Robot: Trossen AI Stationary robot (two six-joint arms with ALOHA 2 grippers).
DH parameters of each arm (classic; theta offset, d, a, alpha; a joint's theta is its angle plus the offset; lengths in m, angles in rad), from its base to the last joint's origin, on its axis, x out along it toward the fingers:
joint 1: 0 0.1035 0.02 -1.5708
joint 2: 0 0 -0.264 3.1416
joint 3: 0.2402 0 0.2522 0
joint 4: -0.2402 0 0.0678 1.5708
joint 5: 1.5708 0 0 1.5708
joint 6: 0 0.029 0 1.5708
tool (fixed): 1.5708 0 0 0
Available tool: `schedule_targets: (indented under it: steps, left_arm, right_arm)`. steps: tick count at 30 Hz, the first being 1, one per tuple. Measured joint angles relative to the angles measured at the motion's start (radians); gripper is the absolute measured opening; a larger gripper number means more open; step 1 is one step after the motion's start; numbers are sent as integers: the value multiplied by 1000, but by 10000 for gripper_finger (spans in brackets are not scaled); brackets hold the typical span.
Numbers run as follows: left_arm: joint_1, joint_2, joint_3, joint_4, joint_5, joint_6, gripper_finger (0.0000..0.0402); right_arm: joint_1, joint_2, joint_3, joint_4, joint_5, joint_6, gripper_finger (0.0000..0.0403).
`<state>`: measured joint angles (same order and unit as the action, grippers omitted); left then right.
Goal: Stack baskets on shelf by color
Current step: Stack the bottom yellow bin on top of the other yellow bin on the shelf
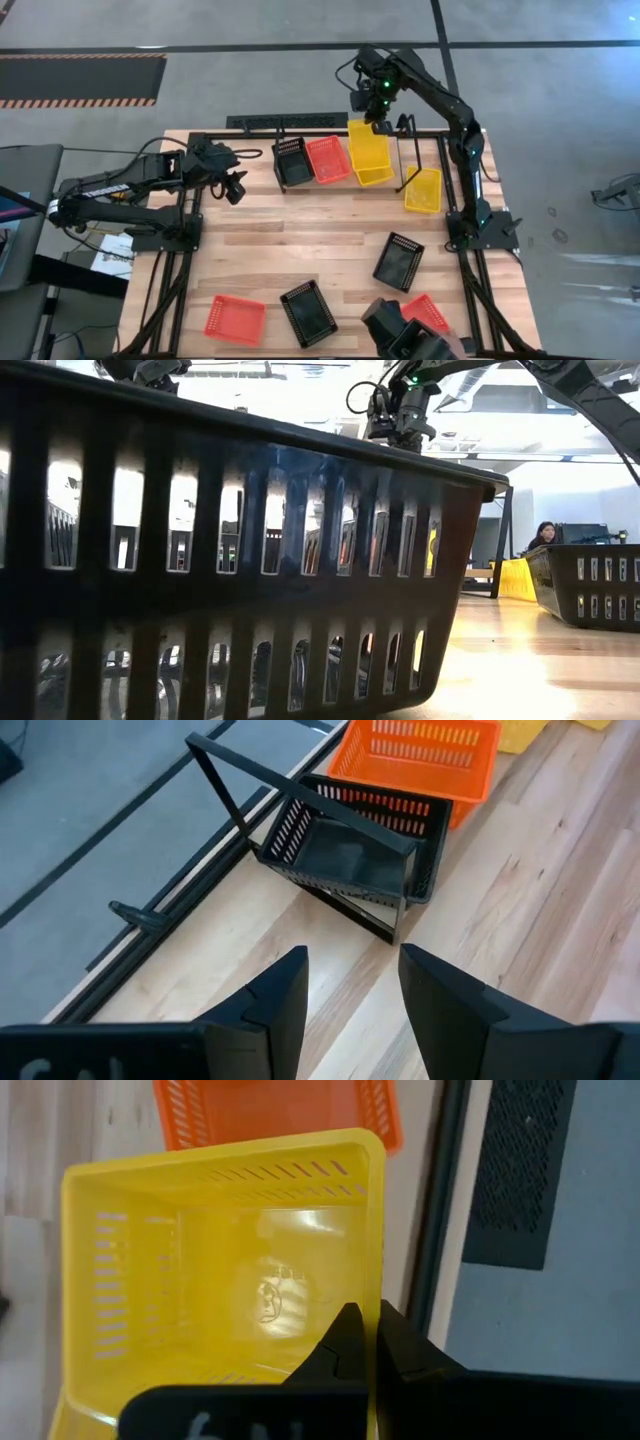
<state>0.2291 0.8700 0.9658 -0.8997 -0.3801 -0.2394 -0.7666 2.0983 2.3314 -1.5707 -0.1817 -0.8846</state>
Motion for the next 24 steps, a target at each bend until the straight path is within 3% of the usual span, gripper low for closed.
schedule_targets:
  steps: [3,7,13,24]
  left_arm:
    - [0,0,0,0,0,0,146]
    - [0,0,0,0,0,-11,146]
    - [0,0,0,0,0,-63,146]
    - [0,0,0,1,-29,-144,146]
  right_arm:
    - [2,-3,-51,2,-6,13,3]
    - [8,-34,-214,0,-9,13,3]
    - [-3,-194,-444,30,-12,-51,3]
    - [-47,-336,-496,123,-27,-44,3]
